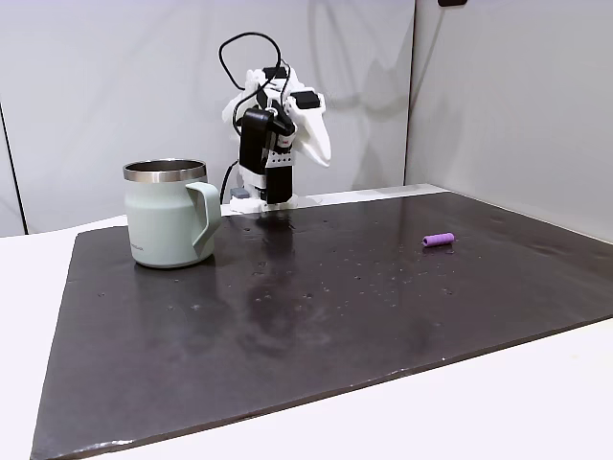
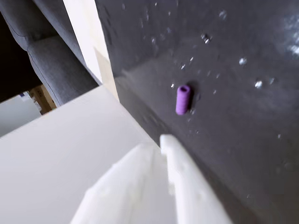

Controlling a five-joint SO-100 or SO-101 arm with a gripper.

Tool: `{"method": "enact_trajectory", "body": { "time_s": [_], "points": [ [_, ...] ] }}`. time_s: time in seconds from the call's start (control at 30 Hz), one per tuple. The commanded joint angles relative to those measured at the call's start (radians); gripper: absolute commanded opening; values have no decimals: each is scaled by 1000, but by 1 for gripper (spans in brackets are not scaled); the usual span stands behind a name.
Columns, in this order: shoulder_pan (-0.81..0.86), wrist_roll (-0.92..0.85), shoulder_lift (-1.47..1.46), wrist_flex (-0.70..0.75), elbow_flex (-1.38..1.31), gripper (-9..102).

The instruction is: Grasp a pengrip and put it in the cup.

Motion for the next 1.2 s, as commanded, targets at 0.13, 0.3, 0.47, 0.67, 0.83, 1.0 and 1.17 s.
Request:
{"method": "enact_trajectory", "body": {
  "time_s": [0.13, 0.3, 0.47, 0.67, 0.83, 1.0, 1.17],
  "points": [
    [-112, 120, -457, 166, -566, 0],
    [-160, 235, -756, 281, -859, 0],
    [-198, 305, -1043, 387, -1137, 0],
    [-235, 362, -1351, 482, -1424, 21],
    [-245, 419, -1519, 479, -1577, 27],
    [-273, 460, -1637, 456, -1632, 27],
    [-316, 489, -1740, 445, -1634, 27]
  ]
}}
